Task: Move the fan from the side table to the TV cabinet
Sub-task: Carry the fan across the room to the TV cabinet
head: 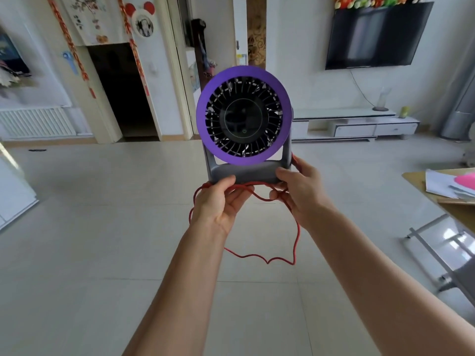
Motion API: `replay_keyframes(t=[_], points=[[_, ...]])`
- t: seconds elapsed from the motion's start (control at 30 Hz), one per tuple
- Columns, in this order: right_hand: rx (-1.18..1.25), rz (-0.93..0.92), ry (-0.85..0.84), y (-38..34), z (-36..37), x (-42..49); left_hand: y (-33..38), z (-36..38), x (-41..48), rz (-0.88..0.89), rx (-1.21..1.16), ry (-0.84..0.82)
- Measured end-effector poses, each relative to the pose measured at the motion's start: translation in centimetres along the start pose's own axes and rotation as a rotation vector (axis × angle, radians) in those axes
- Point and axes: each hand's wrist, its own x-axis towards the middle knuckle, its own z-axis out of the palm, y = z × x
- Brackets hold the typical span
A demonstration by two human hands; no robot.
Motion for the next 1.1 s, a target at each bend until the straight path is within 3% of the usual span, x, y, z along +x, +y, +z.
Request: replay_keyframes(t=[0.7,1.1], points=[[0.014,0.005,0.056,2.5,6.0,41.7,5.5,10.3,41.0,0.001,0.039,-0.025],[0.003,0.035,0.111,3.4,3.2,64.8,3.5,19.3,62.5,-0.010,0.081,-0.030]])
